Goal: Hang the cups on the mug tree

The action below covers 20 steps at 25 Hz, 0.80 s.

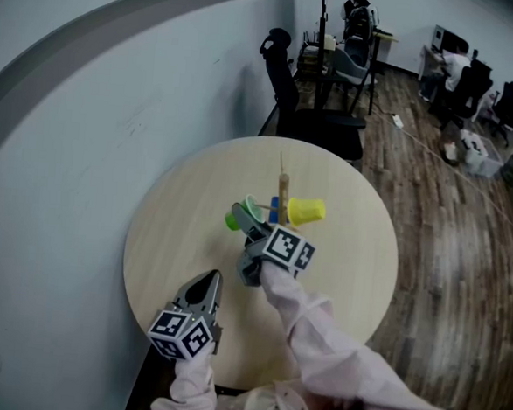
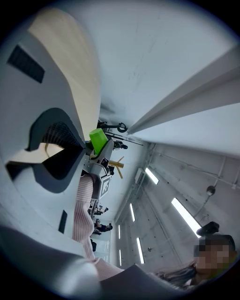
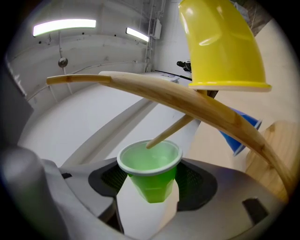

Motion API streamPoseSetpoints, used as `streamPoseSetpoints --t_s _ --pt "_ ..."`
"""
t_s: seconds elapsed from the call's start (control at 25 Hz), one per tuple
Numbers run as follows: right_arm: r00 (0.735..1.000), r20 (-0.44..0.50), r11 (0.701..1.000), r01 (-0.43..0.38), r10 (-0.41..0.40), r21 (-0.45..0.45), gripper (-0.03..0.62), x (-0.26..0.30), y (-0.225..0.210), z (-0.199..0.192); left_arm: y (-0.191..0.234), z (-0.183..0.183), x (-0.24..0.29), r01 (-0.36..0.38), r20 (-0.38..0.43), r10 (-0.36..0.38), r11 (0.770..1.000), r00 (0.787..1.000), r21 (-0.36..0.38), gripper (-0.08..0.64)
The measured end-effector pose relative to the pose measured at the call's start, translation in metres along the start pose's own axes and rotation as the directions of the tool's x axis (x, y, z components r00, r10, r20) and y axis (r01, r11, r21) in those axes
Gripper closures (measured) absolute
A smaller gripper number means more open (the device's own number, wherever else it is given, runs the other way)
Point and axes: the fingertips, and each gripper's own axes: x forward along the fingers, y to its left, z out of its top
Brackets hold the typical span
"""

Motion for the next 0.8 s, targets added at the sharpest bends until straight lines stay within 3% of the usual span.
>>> streamPoseSetpoints --t_s 0.36,0.56,0.8 --pt "0.999 0.054 0.999 -0.006 0.004 0.038 0.289 -0.003 -0.011 0.013 -0.001 -0.003 0.004 0.017 -0.012 -0.017 1.000 1.000 0.006 0.558" --pt "0.995 0.101 0.983 -0.013 -0.005 0.181 0.288 -0.007 -0.018 0.014 0.001 -0.005 0.006 0.021 -0.016 -0.021 1.000 1.000 0.002 0.558" --pt "0.991 0.132 0.977 -0.031 0.003 0.213 0.290 -0.007 -0.025 0.020 0.001 -0.006 0.007 0.023 -0.023 -0.023 1.000 0.999 0.001 0.558"
